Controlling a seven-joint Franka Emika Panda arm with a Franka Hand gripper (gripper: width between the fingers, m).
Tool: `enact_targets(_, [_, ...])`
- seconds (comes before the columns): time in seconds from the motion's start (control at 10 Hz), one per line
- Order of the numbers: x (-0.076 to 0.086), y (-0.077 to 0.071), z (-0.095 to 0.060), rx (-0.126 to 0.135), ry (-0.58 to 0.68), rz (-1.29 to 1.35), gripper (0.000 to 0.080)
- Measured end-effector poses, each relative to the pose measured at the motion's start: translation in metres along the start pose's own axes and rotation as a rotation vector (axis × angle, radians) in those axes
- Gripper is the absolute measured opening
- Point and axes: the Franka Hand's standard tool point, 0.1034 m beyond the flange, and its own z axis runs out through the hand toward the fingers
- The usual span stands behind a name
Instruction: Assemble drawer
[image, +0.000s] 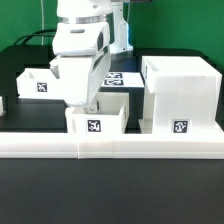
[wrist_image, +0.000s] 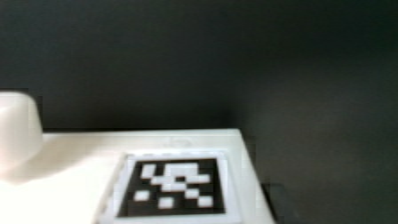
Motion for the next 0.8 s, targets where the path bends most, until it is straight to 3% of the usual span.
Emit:
enact_targets(0.1, [0.0,0.0,0.001,0.0,-0.001,-0.005,0.0042])
enact_targets(0.3, [0.008,0.002,0.007,-0.03,-0.022,-0.08,0.0042])
enact_targets(0.8, [0.013,0.001,0.011,-0.03,-0.031,-0.083,0.0042])
